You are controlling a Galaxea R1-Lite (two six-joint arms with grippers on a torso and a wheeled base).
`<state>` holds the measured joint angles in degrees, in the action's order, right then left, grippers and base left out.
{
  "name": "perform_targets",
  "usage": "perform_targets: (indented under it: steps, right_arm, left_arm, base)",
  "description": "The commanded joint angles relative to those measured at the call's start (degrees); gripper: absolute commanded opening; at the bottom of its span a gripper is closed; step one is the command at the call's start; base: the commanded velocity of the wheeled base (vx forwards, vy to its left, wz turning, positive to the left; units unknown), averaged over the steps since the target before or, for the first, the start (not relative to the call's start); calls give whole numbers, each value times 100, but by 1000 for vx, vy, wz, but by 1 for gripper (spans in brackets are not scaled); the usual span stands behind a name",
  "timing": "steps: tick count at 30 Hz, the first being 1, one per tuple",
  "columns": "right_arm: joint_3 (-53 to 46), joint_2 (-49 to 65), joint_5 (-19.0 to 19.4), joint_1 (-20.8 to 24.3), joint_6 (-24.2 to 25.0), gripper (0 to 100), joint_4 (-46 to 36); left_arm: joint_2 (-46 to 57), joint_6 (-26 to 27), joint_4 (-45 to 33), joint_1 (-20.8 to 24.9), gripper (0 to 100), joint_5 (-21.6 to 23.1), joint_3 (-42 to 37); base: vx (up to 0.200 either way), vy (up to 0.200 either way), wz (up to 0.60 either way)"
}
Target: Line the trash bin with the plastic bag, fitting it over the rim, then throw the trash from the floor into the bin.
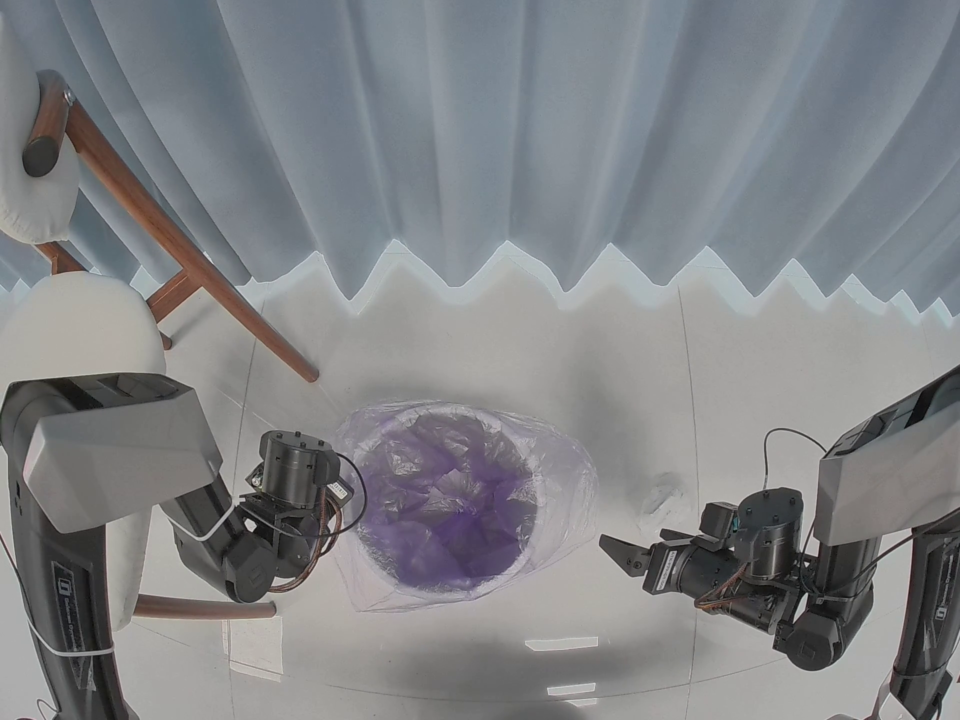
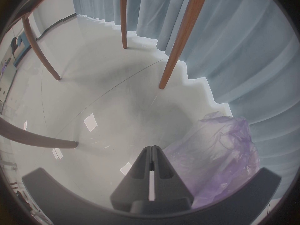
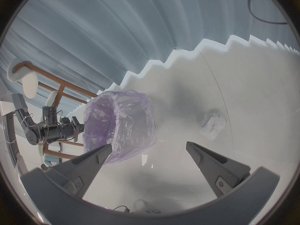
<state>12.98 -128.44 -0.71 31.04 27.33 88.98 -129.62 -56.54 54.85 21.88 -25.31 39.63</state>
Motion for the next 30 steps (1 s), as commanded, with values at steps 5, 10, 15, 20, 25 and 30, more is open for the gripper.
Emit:
perform_targets:
  steps: [5,10,15,20,25,30]
  right_arm:
    - [-50,82,0,-19,27,100,102]
    - [-270,381,79,-89,290,100,102]
    - [-516,1260,519,-195,809,100,93]
    - [-1298,2306,1117,-546,853,100,-39]
    - [-1149,3044,1152,-1381,607,100,-1216]
    - [-516,3361,1161,-2155,290,100,-2034]
  left_arm:
    - [781,11,26,202,0,-18,-562]
    - [2064,29,53,721,0,35,-1581]
    - [3707,222,-114,1283,0,562,-2021]
    - [4604,679,-150,1644,0,870,-2733]
    - [5061,1119,-158,1371,0,1564,-2961]
    - [5395,1330,-70,879,0,2355,-2803]
  base:
    - [0,0,0]
    - [0,0,0]
    - [0,0,0]
    - [0,0,0]
    - [0,0,0]
    - [0,0,0]
